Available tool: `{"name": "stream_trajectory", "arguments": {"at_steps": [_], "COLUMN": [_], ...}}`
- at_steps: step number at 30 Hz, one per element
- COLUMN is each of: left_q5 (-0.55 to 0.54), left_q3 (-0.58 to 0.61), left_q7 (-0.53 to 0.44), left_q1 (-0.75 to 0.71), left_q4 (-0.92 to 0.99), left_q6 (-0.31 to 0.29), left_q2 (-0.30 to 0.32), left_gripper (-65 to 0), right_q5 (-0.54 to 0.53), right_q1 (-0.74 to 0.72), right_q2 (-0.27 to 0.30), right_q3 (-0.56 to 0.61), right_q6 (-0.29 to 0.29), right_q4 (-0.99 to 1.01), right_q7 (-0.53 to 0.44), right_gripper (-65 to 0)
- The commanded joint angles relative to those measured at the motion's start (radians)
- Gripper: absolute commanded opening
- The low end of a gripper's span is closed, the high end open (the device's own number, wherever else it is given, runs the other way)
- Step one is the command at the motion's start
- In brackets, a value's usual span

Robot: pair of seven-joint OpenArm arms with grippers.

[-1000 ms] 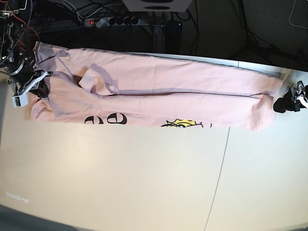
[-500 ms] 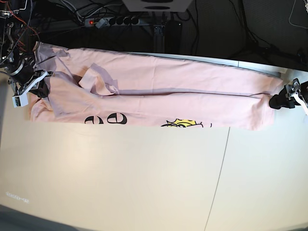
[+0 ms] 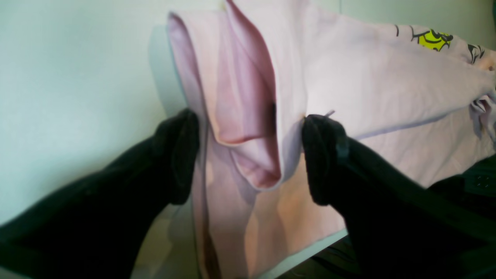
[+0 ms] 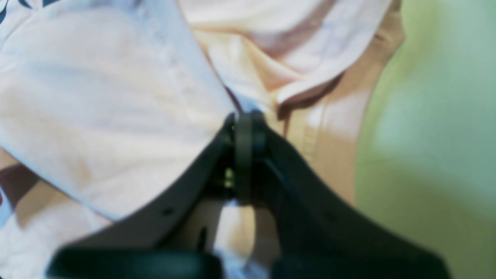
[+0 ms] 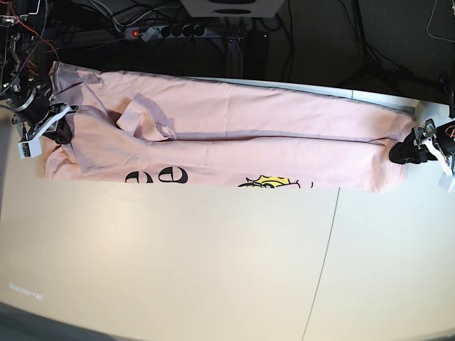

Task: Fold the T-shirt properly
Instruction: 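Regrasp the strip end with the left gripper and pull it taut, then pull the strip end with the left gripper toward the shirt middle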

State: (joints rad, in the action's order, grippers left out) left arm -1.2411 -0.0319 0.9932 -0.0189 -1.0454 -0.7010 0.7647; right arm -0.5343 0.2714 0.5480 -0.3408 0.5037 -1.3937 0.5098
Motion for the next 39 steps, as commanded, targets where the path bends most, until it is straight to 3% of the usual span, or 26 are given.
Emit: {"name": "stream_trajectory", "arguments": {"at_steps": [1, 6, 14, 22, 31, 33, 37, 38, 39], "left_q5": [0.058, 0.097, 0.127, 0.066, 0.025, 0.015, 0.004, 0.006, 0.008], "left_q3": [0.008, 0.036, 0.182, 0.191, 0.191, 0.191, 0.191, 0.191, 0.191], "left_q7": [0.035, 0.036, 0.032, 0.089, 0.086, 0.054, -0.012, -0.025, -0.028], "left_q1": [-0.001, -0.001, -0.001, -0.004, -0.034, -0.034, -0.034, -0.033, -0.031], "left_q4": [-0.003, -0.003, -0.003, -0.003, -0.003, -0.003, -0.003, -0.003, -0.003], "left_q6": [0.003, 0.003, 0.003, 0.003, 0.003, 0.003, 0.003, 0.003, 0.003], "left_q2": [0.014, 0.014, 0.014, 0.014, 0.014, 0.014, 0.014, 0.014, 0.013], "left_gripper": [-19.5, -19.5, -19.5, -19.6, -20.1, -27.7, -61.0, -65.0, -65.0], "right_q5": [0.011, 0.011, 0.011, 0.011, 0.011, 0.011, 0.011, 0.011, 0.011], "right_q1": [0.001, 0.001, 0.001, 0.001, 0.000, 0.001, 0.001, 0.001, 0.001], "right_q2": [0.019, 0.019, 0.019, 0.019, 0.019, 0.019, 0.019, 0.019, 0.019], "right_q3": [-0.008, -0.008, -0.008, -0.008, -0.008, -0.008, -0.008, -0.008, -0.008], "right_q6": [0.053, 0.053, 0.053, 0.053, 0.053, 0.053, 0.053, 0.053, 0.053], "right_q4": [-0.003, -0.003, -0.003, -0.003, -0.003, -0.003, -0.003, -0.003, -0.003], "right_q7": [0.021, 0.021, 0.021, 0.021, 0.019, 0.018, 0.018, 0.018, 0.017], "right_gripper": [-65.0, -65.0, -65.0, -65.0, -65.0, -65.0, -65.0, -65.0, -65.0]}}
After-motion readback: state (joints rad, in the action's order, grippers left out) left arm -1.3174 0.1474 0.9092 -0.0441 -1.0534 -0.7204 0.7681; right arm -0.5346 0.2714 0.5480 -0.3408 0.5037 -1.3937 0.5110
